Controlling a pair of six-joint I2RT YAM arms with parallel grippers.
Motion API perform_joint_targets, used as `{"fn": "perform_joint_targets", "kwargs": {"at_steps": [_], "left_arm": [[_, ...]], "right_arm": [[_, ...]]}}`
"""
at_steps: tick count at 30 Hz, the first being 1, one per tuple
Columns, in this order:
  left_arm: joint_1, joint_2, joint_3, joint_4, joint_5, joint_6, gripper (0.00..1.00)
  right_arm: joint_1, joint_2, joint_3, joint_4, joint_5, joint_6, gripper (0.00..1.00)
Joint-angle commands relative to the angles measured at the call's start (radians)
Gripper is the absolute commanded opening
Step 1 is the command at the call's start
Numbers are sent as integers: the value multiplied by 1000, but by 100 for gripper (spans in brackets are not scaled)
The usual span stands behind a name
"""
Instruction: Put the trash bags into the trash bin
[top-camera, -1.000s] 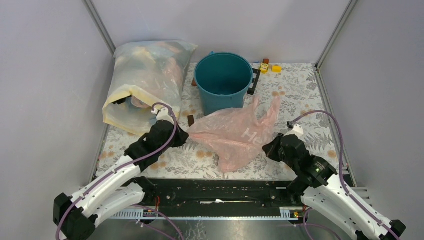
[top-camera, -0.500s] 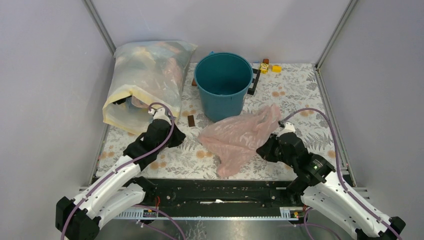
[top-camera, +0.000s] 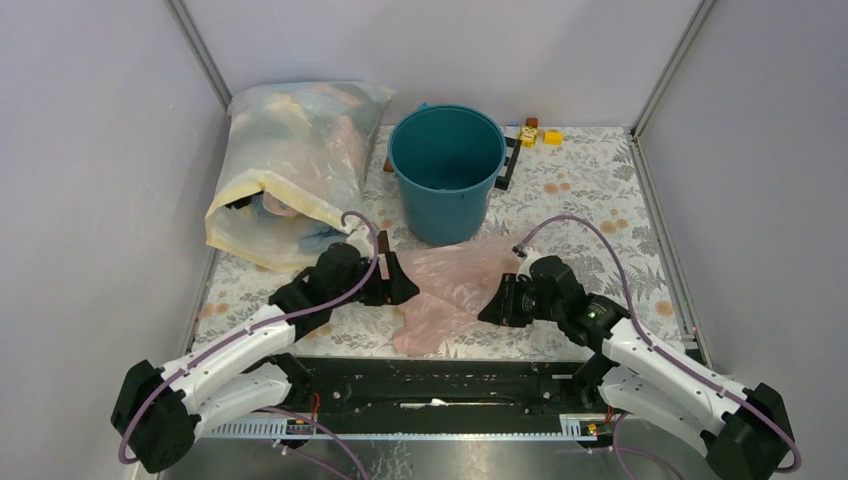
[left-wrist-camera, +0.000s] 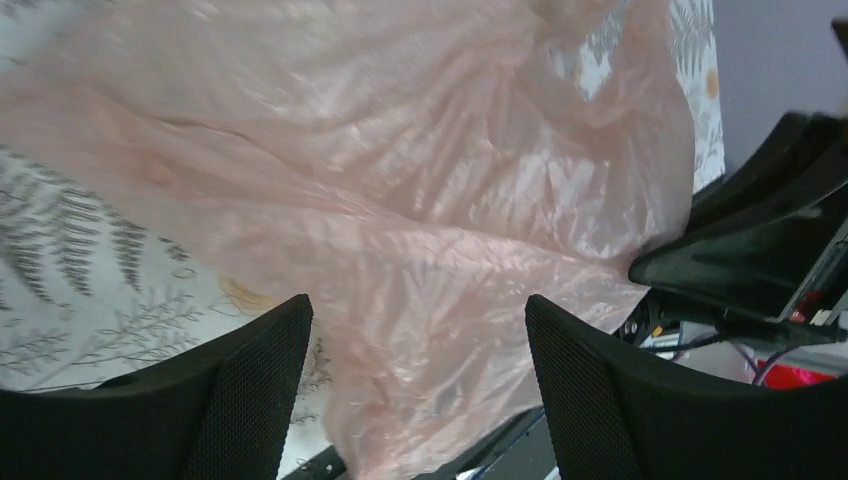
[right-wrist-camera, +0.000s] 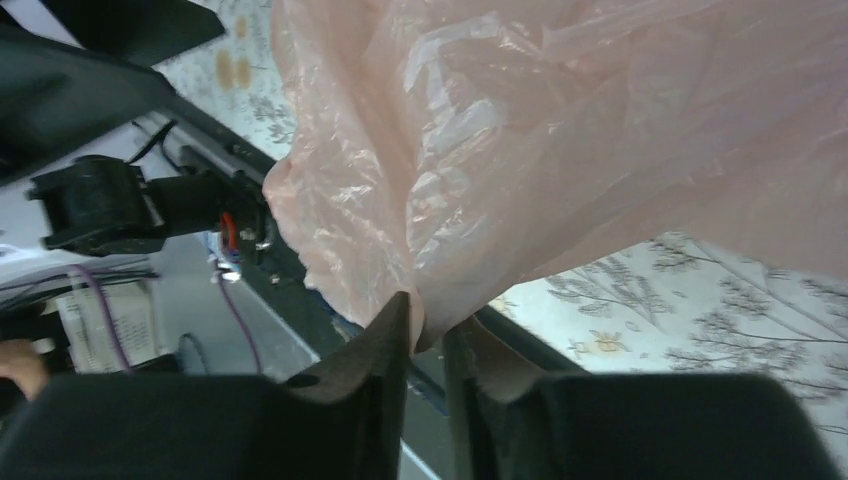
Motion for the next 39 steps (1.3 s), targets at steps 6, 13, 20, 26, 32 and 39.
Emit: {"fn": "perform_joint_targets", "kwargs": {"at_steps": [6, 13, 20, 26, 32, 39], "left_arm": [[-61, 56, -9, -5, -190, -84, 81], [-62, 92, -42, 57, -203, -96, 81], [-60, 116, -67, 126, -194, -100, 74], [-43, 168, -69, 200, -165, -111, 70], [32, 255, -41, 242, -129, -65, 68], [71, 436, 101, 251, -107, 30, 64]], "right_arm": [[18, -10, 68, 39, -38, -40, 73], [18, -52, 232, -185, 309, -151, 95], [17, 90, 307, -138, 543, -247, 93], [13, 328, 370, -118, 548, -248, 88], [12, 483, 331, -3, 186, -249, 84], [133, 472, 287, 178, -65, -154, 77]]}}
